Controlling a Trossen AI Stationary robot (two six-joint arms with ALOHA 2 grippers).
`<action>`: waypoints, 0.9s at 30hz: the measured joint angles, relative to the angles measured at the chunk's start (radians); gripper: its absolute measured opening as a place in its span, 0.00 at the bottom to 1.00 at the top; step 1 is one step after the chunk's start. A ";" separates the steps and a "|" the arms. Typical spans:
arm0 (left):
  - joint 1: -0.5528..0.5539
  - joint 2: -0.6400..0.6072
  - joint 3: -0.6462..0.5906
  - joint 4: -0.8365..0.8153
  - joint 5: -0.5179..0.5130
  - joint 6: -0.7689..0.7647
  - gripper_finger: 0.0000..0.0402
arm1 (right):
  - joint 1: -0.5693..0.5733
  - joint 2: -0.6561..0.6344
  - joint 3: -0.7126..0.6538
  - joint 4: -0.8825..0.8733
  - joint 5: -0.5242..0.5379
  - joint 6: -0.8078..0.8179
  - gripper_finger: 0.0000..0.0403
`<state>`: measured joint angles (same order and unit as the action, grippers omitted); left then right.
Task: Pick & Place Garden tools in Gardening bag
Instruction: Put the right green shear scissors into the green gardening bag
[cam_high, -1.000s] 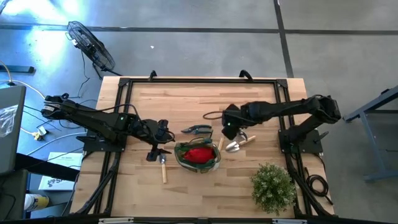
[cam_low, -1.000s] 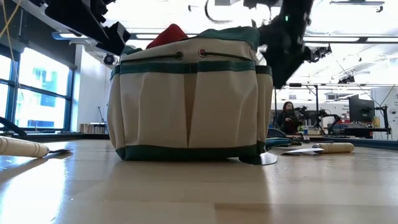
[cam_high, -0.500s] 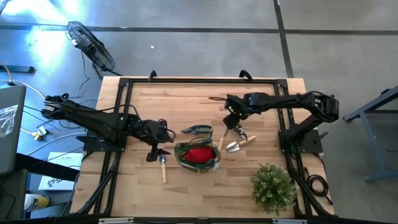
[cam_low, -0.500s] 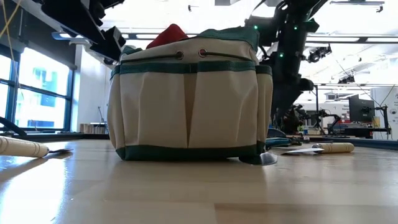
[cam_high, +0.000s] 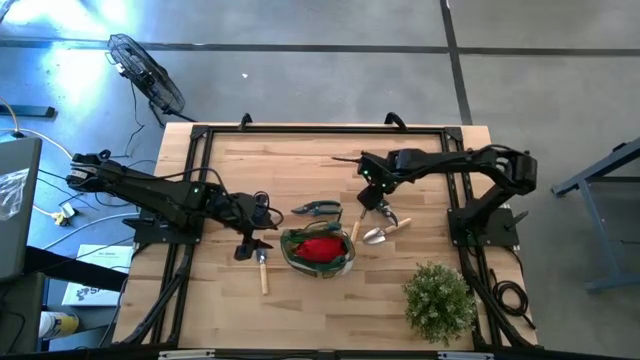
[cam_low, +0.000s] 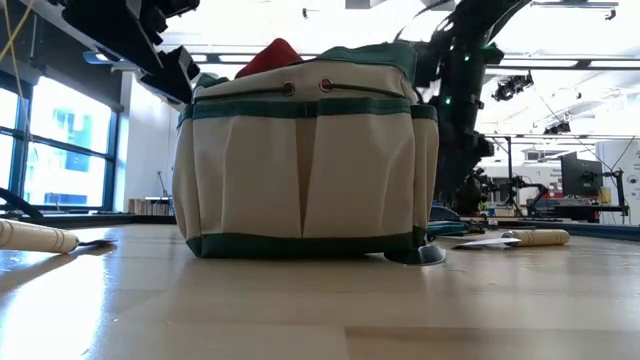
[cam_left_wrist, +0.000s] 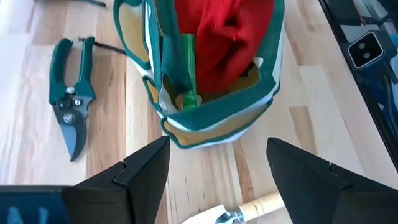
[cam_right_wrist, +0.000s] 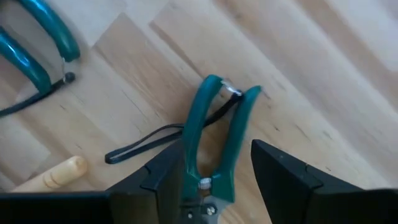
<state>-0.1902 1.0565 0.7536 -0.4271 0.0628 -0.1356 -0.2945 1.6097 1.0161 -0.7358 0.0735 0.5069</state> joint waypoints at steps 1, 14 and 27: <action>0.000 0.000 0.000 -0.003 0.000 -0.003 0.65 | 0.000 0.013 0.000 0.004 -0.004 -0.005 0.43; 0.000 0.000 0.000 -0.019 0.030 -0.121 0.65 | -0.014 0.063 0.000 0.007 0.059 0.045 0.43; 0.000 0.000 0.000 -0.016 0.026 -0.132 0.65 | -0.014 0.068 0.000 -0.042 0.042 0.048 0.43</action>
<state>-0.1902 1.0561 0.7536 -0.4435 0.0886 -0.2672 -0.3080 1.6779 1.0157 -0.7777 0.1159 0.5547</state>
